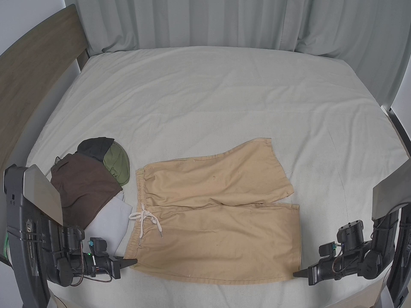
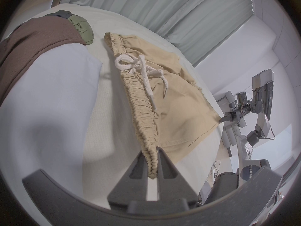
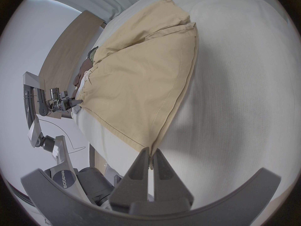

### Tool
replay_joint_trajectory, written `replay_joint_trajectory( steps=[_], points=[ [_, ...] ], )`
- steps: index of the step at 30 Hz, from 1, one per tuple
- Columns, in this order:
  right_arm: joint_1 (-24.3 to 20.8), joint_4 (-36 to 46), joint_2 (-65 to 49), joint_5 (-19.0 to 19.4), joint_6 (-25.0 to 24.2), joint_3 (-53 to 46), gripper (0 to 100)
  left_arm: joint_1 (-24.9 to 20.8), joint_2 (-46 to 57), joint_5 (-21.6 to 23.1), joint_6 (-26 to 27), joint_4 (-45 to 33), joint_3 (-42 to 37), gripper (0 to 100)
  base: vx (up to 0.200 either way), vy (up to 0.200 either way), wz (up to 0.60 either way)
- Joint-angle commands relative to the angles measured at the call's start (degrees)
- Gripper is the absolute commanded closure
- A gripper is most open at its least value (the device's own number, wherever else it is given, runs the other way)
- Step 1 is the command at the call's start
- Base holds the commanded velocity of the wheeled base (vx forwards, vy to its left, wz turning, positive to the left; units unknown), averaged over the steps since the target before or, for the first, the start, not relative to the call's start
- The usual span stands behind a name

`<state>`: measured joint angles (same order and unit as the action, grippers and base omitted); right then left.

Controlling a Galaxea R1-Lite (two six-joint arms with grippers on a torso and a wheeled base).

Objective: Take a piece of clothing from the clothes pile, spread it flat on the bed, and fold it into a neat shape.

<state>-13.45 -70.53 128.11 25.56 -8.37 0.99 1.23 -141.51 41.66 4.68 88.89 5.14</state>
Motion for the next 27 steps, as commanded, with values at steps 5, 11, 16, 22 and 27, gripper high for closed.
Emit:
replay_joint_trajectory(
  steps=[5,11,16,22,27],
  points=[
    [0.00,3.39,-3.66,1.68,1.26,-0.99,100,0.18,-0.17,0.09,0.59,-0.04,-2.24,100,0.000,0.000,0.00],
    [0.09,2.86,-3.66,1.77,1.26,-0.99,100,0.35,-0.26,0.18,0.68,-0.04,-2.24,100,0.000,0.000,0.00],
    [0.26,2.07,-3.83,2.03,1.26,-0.99,100,0.26,0.36,2.38,0.42,0.14,-1.63,100,0.000,0.000,0.00],
    [0.26,-2.94,-3.83,3.35,0.82,-0.99,100,-0.35,4.05,5.19,-1.96,0.14,-0.93,100,0.000,0.000,0.00],
    [0.17,-7.78,-3.83,3.79,-0.41,-0.99,100,-1.85,7.65,5.19,-7.49,0.14,0.57,100,0.000,0.000,0.00]
  ],
)
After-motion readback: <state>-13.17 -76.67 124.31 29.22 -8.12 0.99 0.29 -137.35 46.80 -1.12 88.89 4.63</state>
